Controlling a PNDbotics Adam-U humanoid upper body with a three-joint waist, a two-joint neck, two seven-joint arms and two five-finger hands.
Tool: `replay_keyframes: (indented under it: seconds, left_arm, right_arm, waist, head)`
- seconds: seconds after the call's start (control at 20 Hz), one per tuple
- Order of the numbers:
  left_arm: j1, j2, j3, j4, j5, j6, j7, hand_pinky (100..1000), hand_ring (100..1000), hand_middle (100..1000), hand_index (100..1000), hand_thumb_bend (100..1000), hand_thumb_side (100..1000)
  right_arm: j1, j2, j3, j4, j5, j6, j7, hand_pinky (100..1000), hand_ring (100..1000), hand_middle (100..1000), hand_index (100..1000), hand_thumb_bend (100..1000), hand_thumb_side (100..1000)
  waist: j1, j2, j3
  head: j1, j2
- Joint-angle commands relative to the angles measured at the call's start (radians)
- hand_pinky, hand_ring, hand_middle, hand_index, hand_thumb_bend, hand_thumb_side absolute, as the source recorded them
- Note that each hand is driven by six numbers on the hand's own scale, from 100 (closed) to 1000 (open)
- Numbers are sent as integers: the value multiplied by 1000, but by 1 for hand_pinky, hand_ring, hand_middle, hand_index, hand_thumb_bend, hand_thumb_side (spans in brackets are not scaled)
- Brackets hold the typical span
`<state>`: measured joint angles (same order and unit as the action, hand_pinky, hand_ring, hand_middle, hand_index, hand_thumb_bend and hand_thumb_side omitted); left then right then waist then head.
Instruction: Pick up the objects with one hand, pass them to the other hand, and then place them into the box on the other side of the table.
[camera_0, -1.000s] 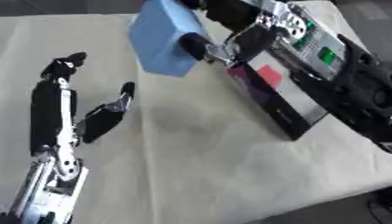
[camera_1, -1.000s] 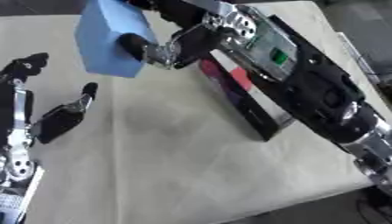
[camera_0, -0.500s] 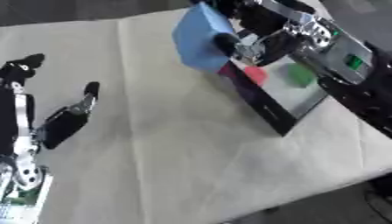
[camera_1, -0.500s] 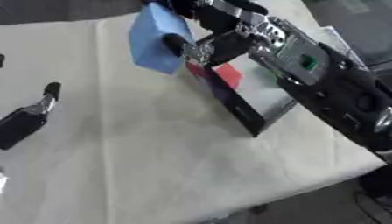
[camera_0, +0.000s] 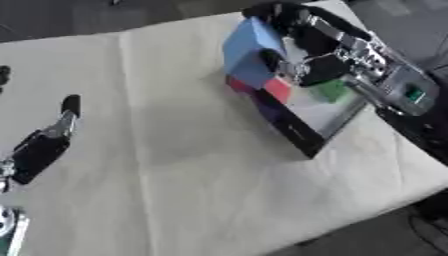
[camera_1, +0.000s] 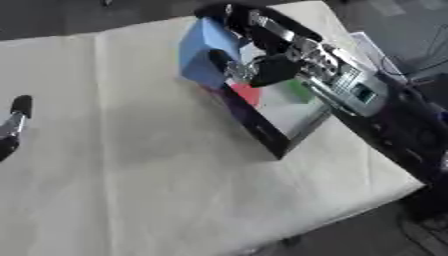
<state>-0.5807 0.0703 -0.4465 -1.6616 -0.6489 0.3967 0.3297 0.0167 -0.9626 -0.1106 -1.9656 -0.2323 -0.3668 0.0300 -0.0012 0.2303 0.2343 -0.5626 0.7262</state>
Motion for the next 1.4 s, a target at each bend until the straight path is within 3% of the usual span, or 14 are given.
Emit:
replay_keyframes:
  seconds: [0.05,0.65,0.7,0.75,0.8,0.95,1.2,1.4]
  left_arm:
    - [-11,14,7,-28,11,-1,5,863,766,721,824,494,443]
    - [-8,19,6,-38,18,1,6,862,762,719,822,496,448]
    - [-9,20,6,-39,18,1,6,862,763,720,822,496,448]
    - [-10,21,6,-40,19,1,7,864,764,720,822,493,449]
    - [-11,21,6,-41,19,1,7,864,765,720,822,492,449]
    - [-12,21,7,-43,19,1,8,866,766,720,822,493,447]
    - [-14,20,8,-42,20,4,15,865,768,719,821,498,449]
    - [-13,20,9,-41,20,7,18,865,768,719,821,501,448]
  right_arm:
    - [11,-13,-39,27,55,-25,-73,940,534,602,689,100,358]
    - [109,11,-115,148,233,-119,-298,916,527,583,670,100,339]
    - [116,16,-116,161,248,-120,-308,917,527,584,672,100,334]
    - [121,21,-117,170,263,-122,-315,920,531,590,678,100,269]
    - [125,26,-117,178,277,-124,-320,923,536,595,682,100,314]
    - [137,40,-116,186,313,-132,-330,940,560,616,703,100,297]
    - [155,48,-115,168,365,-160,-319,995,719,761,830,100,234]
    - [166,47,-123,162,452,-177,-293,1000,1000,938,1000,100,200]
  waist:
    - [14,-24,-1]
    - [21,-15,-2]
    - [21,-14,-1]
    - [20,-14,-1]
    - [20,-14,0]
    - [20,-12,1]
    - [16,-12,0]
    - [15,-13,0]
  head:
    - [-11,-21]
    - [-23,-17]
    - [-25,-17]
    - [-26,-16]
    - [-28,-16]
    - [-29,-15]
    - [-25,-14]
    - [-23,-12]
